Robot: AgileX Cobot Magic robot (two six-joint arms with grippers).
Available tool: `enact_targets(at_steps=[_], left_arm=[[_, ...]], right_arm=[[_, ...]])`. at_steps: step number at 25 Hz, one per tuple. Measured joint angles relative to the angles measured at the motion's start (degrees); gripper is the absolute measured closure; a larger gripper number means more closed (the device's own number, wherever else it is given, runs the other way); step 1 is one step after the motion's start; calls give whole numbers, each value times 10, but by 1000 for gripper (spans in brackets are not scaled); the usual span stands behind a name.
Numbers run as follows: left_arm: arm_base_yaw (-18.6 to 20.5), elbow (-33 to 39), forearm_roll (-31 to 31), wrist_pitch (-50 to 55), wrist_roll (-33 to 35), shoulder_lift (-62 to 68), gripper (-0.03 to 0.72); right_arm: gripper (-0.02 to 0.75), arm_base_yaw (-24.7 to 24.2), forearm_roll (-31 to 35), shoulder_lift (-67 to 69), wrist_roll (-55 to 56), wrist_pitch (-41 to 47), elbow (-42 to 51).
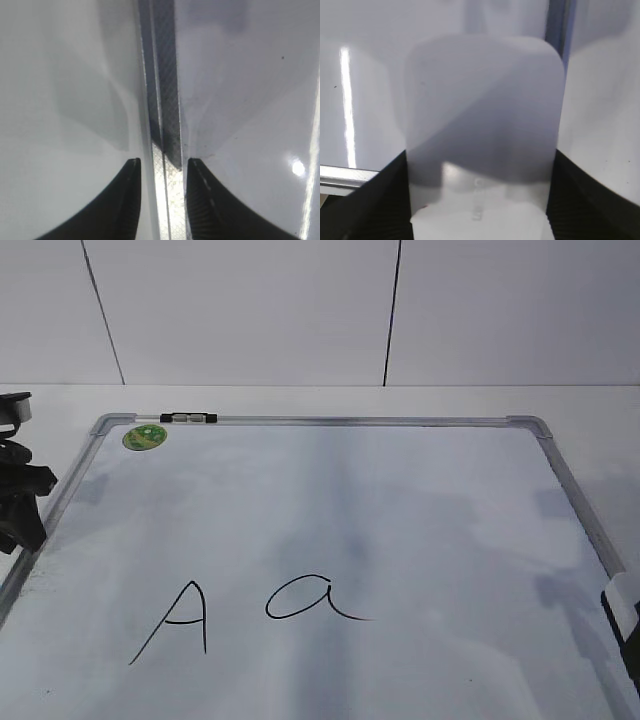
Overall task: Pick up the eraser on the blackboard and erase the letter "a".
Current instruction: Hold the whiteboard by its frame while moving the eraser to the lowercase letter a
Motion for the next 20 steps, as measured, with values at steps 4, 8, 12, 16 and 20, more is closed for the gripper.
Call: enact_targets(at_steps=[4,8,12,16,20], left_arm=[[0,0,0,-1,0,1,454],[2,0,0,-1,1,2,454],[15,0,-12,-1,10,2,454],[19,0,-21,-1,17,2,454],[19,0,-24,-1,19,2,454]], right_arm=[[167,0,0,0,0,0,0],[167,0,0,0,0,0,0],[167,0,0,0,0,0,0],[167,0,1,0,0,0,0],[167,0,1,0,0,-1,0]])
